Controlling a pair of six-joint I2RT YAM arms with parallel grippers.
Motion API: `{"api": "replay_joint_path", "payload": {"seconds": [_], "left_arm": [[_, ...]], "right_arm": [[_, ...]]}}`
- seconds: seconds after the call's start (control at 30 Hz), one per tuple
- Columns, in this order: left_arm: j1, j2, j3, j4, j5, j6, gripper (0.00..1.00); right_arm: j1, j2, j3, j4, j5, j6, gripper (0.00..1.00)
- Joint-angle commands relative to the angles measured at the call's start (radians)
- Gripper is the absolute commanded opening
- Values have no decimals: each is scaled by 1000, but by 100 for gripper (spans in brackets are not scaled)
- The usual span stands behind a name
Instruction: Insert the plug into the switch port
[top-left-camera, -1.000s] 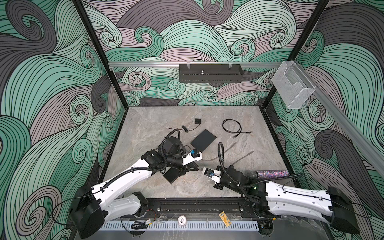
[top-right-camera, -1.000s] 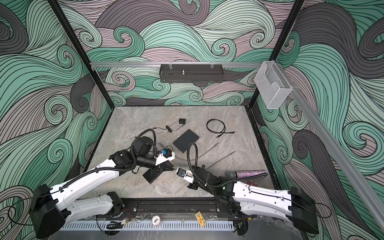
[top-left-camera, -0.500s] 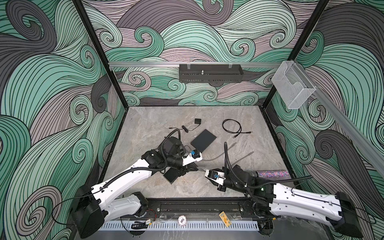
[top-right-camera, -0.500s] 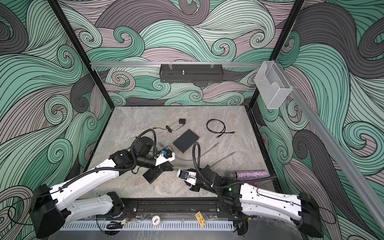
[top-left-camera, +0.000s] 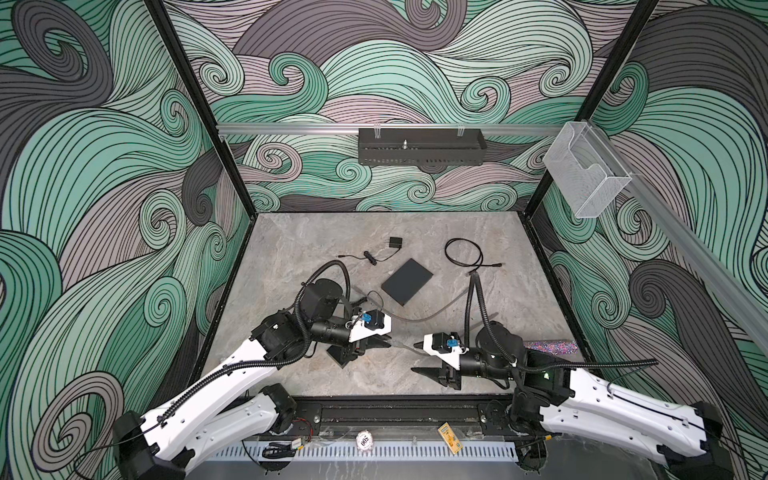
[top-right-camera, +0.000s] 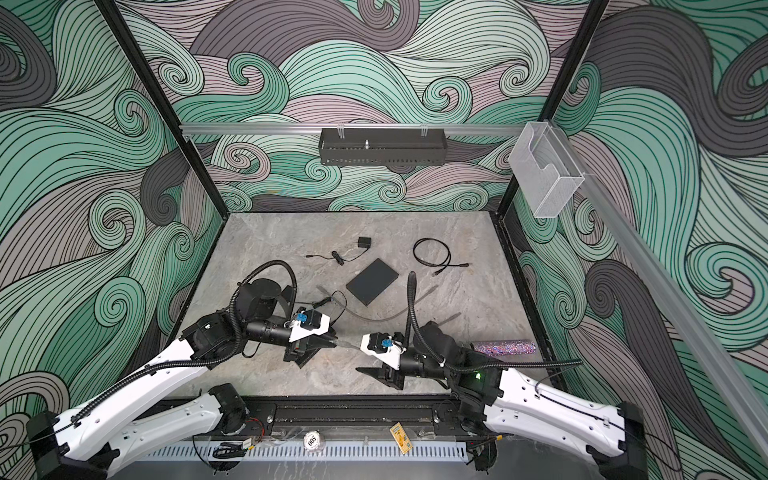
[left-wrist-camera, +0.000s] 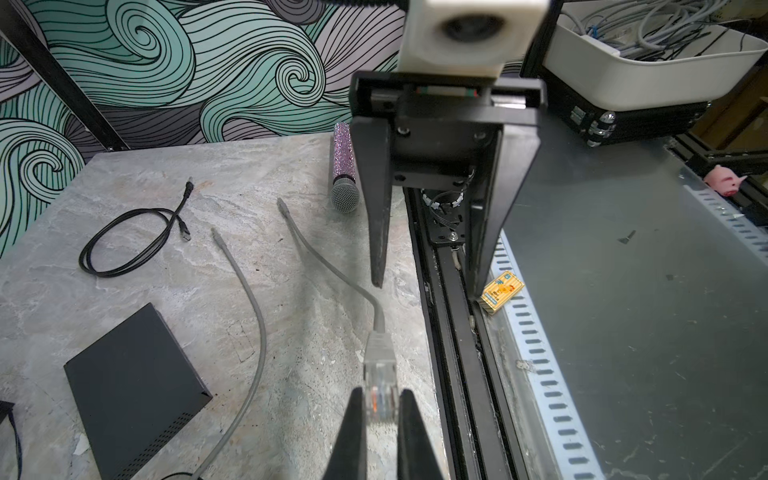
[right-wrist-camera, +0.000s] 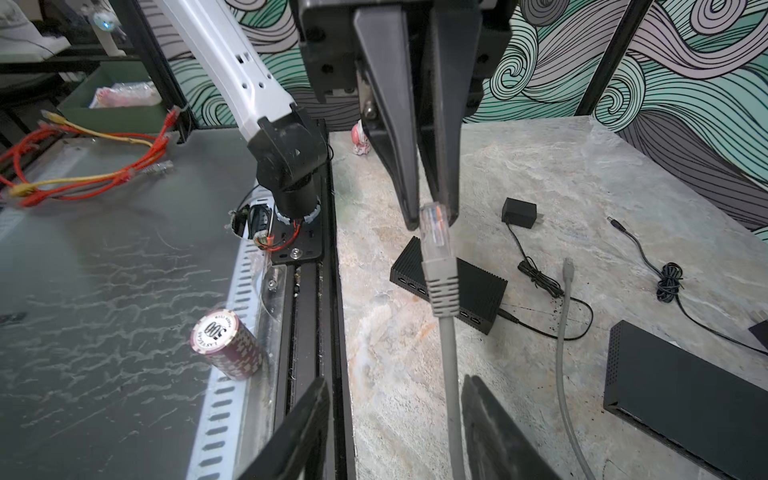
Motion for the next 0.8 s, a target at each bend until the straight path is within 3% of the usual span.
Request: {"api": "replay_joint_path", "payload": {"seconds": [0.0,0.3,0.77], "left_arm": [[-6,2,-4,-24,50,17,0],[-6,2,-6,-20,75,9,0],[-6,15,-6,-21,88,9,0]], "right_arm": [[-19,32,45,-37,-59,47,46],[-32,223,141,-35,-145,40,41],[-32,236,144,-9,-115,43,24]]}}
